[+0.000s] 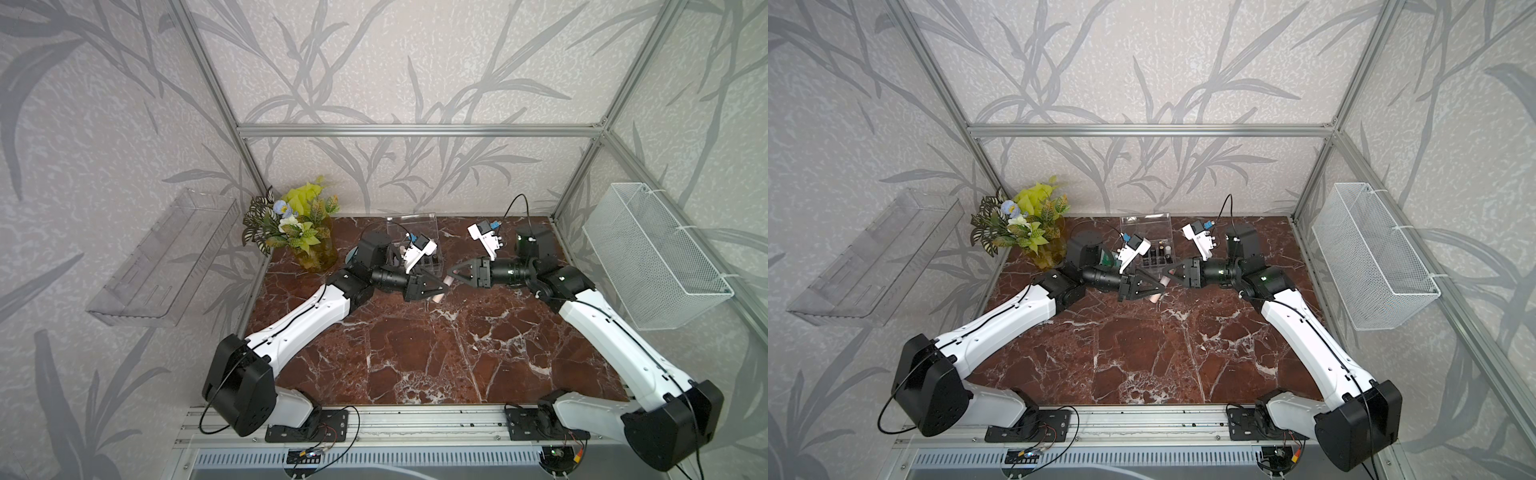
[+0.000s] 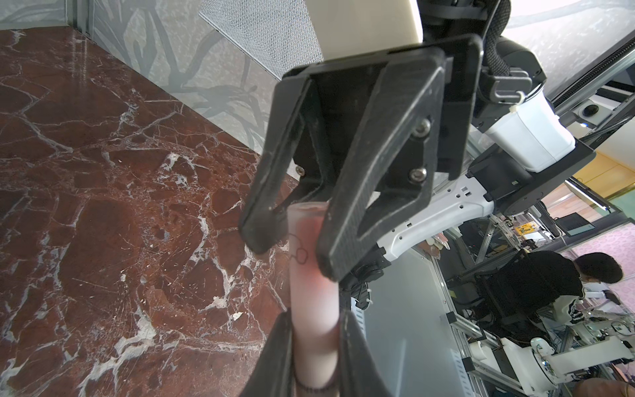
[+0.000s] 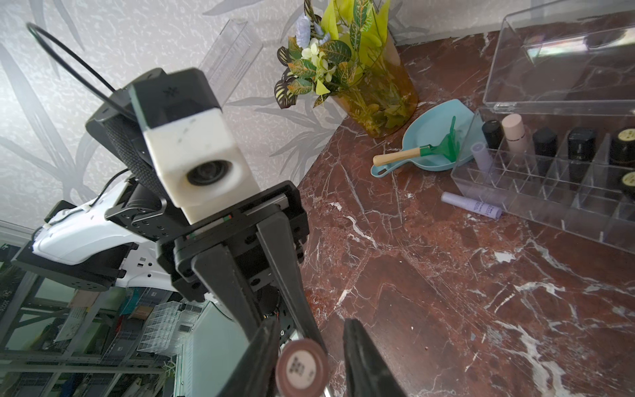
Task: Arrange the lipsticks in the organizer
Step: Pick up the lipstick at the center of the board, then place the lipstick in the storage box.
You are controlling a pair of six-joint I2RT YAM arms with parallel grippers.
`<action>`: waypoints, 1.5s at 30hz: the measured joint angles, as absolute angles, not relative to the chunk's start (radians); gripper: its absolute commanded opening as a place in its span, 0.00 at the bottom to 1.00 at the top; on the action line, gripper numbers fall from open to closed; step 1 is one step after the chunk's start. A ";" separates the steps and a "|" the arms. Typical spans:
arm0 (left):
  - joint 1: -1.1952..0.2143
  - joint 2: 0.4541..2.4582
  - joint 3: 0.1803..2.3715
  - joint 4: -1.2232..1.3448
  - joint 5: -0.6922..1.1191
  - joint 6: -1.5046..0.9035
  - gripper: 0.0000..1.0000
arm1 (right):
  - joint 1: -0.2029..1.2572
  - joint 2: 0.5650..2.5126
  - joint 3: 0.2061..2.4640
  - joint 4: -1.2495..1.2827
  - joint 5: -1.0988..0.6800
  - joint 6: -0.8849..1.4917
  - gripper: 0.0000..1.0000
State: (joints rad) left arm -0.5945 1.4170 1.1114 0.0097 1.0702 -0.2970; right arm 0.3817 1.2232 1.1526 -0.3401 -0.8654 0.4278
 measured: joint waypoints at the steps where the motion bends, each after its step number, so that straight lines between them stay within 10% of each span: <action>1: -0.595 1.417 1.111 0.010 1.069 -0.299 0.15 | 0.382 1.223 1.150 -0.334 -0.869 0.433 0.28; 12: -0.595 1.416 1.111 0.010 1.064 -0.299 0.24 | 0.382 1.224 1.141 -0.303 -0.898 0.467 0.10; 17: -0.595 1.414 1.112 -0.001 1.023 -0.289 0.78 | 0.382 1.224 1.141 -0.304 -0.891 0.465 0.08; 21: -0.595 1.413 1.139 -0.078 0.903 -0.261 0.95 | 0.382 1.225 1.141 -0.329 -0.847 0.445 0.07; 45: -0.487 1.232 0.961 -0.121 0.173 -0.262 0.95 | 0.517 1.665 1.448 -0.362 -0.175 0.226 0.05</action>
State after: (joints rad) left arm -0.4873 1.2324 0.9611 -0.1207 0.1734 -0.2623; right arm 0.5167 1.6650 1.4475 -0.3618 -0.1749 0.2256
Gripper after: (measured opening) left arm 0.959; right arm 0.216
